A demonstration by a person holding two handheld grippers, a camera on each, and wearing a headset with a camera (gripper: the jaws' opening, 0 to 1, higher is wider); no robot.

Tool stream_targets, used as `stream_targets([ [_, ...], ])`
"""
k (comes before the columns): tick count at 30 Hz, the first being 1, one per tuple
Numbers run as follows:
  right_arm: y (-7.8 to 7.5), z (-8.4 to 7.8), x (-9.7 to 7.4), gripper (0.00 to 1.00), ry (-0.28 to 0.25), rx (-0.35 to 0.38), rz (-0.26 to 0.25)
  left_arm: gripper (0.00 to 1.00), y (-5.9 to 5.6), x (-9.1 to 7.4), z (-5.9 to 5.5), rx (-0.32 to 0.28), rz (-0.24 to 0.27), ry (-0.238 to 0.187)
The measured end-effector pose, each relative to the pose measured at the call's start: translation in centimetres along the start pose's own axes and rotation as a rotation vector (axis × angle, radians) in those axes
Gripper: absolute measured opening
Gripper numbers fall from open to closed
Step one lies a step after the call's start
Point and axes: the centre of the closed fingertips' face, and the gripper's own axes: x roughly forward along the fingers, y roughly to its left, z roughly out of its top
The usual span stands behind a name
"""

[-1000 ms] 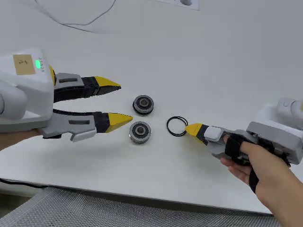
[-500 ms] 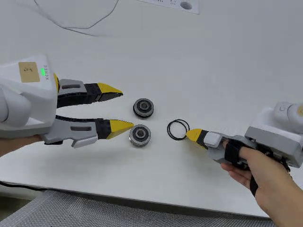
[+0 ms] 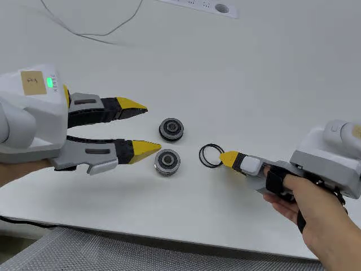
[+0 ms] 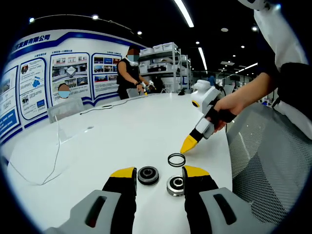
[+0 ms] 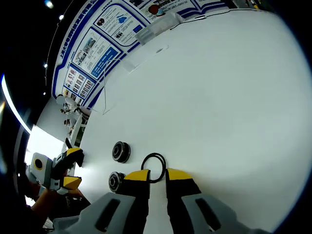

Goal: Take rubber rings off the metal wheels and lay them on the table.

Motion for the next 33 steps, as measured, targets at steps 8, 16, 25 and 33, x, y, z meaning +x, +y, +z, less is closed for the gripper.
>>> stream_targets([
  [8, 1.4, 1.8, -0.9, 0.19, -0.122, 0.007, 0.061, 0.38, 0.5, 1.1, -0.3, 0.008, -0.005, 0.024],
  [16, 2.0, 3.0, -1.2, 0.19, -0.158, 0.043, 0.103, 0.36, 1.6, 3.4, -1.5, 0.03, -0.01, 0.079],
  [25, 2.4, 3.0, -0.6, 0.22, -0.158, 0.048, 0.154, 0.32, 2.4, 4.5, -3.2, 0.048, -0.014, 0.152],
  [33, 2.5, 2.8, -0.2, 0.22, -0.142, 0.012, 0.174, 0.25, 2.8, 5.1, -3.2, 0.072, -0.017, 0.16],
])
